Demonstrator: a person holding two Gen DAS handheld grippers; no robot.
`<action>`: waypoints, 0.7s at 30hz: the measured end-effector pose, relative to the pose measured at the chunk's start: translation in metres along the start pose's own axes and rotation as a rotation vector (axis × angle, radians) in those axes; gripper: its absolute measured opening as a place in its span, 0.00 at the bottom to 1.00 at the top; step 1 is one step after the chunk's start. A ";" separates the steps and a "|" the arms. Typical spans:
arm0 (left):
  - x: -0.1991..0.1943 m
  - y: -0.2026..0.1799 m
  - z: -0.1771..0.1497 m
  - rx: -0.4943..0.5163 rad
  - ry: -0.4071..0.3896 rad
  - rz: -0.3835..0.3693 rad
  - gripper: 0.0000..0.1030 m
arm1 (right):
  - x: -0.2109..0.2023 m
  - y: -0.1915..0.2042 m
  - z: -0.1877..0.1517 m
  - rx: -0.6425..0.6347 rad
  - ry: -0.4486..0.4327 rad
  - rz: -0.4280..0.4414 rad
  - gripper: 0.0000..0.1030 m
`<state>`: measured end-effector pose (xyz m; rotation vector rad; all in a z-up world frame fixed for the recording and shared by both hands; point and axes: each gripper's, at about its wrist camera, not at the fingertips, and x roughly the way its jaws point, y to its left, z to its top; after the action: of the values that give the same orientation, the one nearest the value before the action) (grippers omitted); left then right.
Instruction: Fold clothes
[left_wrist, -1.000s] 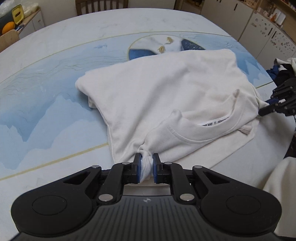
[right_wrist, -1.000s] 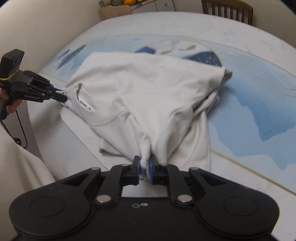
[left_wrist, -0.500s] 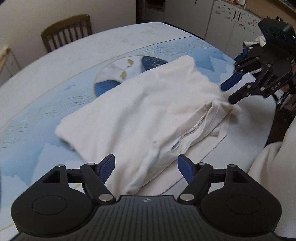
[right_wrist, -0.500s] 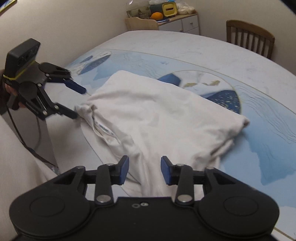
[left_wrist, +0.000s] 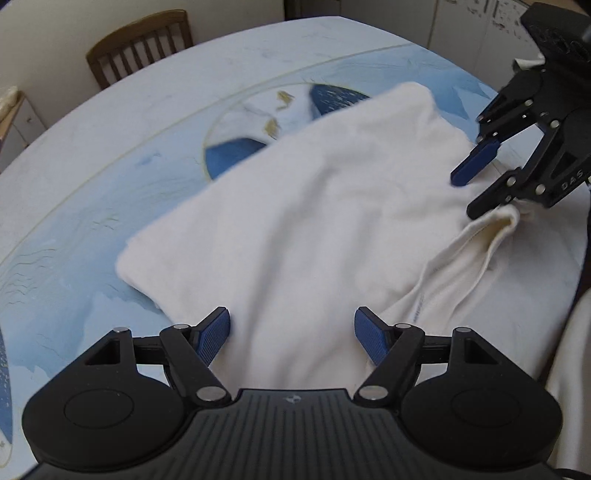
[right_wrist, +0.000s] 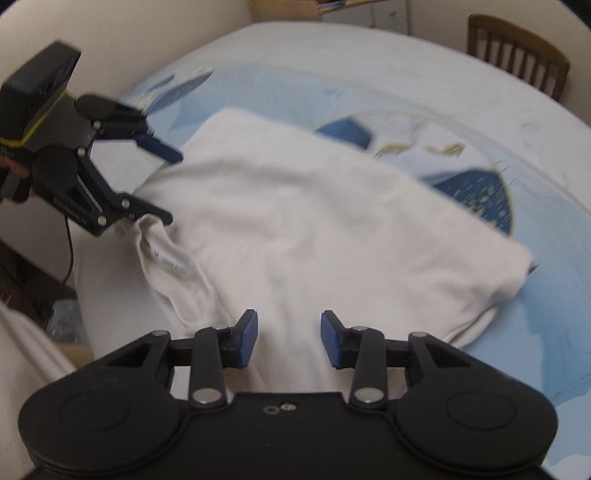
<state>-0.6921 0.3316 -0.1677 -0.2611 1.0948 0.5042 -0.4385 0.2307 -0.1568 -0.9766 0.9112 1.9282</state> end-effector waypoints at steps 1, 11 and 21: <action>-0.002 -0.005 -0.004 0.009 0.002 -0.007 0.72 | -0.001 0.005 -0.005 -0.012 0.009 0.002 1.00; 0.010 -0.014 -0.038 -0.034 0.073 -0.048 0.72 | -0.004 0.020 -0.043 -0.027 0.056 0.016 1.00; 0.014 0.004 0.029 0.035 -0.060 0.014 0.72 | -0.032 -0.031 0.022 -0.037 -0.126 -0.226 1.00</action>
<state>-0.6664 0.3513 -0.1667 -0.2068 1.0465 0.5023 -0.4053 0.2535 -0.1270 -0.9267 0.6658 1.7978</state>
